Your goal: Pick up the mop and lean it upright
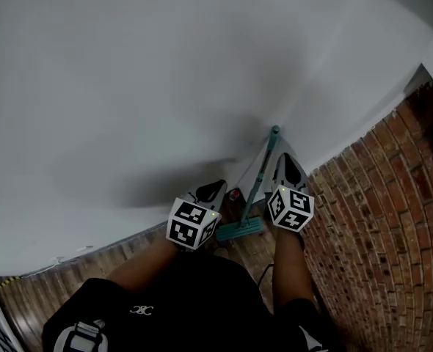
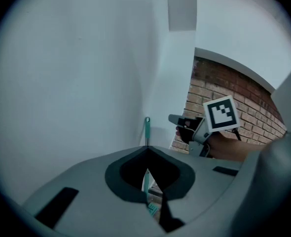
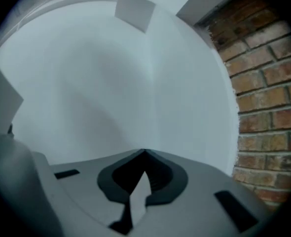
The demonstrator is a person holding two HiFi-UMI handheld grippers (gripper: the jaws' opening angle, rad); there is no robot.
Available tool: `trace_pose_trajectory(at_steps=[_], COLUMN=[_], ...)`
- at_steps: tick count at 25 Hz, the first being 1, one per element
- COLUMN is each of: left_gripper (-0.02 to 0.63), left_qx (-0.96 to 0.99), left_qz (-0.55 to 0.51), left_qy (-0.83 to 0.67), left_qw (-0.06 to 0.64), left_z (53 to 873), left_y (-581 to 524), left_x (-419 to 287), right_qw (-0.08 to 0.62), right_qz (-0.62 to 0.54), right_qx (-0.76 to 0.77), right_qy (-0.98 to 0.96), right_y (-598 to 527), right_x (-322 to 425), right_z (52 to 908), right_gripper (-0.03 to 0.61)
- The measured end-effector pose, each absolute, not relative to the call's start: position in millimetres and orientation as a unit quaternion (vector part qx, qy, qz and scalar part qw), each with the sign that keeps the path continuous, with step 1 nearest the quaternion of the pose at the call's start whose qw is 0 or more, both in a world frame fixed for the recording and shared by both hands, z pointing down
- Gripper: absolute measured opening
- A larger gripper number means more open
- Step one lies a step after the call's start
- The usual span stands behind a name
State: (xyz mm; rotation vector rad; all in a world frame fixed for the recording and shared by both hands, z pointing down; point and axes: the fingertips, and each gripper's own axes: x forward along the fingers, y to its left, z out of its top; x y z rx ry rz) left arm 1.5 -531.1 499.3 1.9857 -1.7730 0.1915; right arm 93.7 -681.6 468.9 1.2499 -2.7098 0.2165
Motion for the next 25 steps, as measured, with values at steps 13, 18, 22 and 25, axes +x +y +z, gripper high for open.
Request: trace_pose_trajectory(at_steps=[13, 18, 22, 25], left_gripper=[-0.005, -0.003, -0.005, -0.005], left_qx=[0.793, 0.811, 0.818, 0.820], left_qz=[0.065, 0.071, 0.070, 0.068], left_qy=[-0.567, -0.544, -0.534, -0.531], left_qw=[0.212, 0.204, 0.200, 0.203], left_z=[476.0, 471.1, 467.9, 468.5], left_y=[-570.8, -569.8, -569.2, -566.9], left_x=[69.0, 90.0, 93.9, 91.2], right_qw=[0.041, 0.038, 0.031, 0.029], right_qz=[0.075, 0.084, 0.086, 0.084], right_qx=[0.534, 0.540, 0.535, 0.536], right_qy=[-0.841, -0.837, -0.840, -0.839], right_y=[-605.0, -592.9, -584.9, -579.2], right_x=[218.1, 228.8, 226.7, 223.8], right_z=[437.4, 430.7, 421.9, 418.1], right_gripper=[0.012, 0.012, 0.012, 0.012])
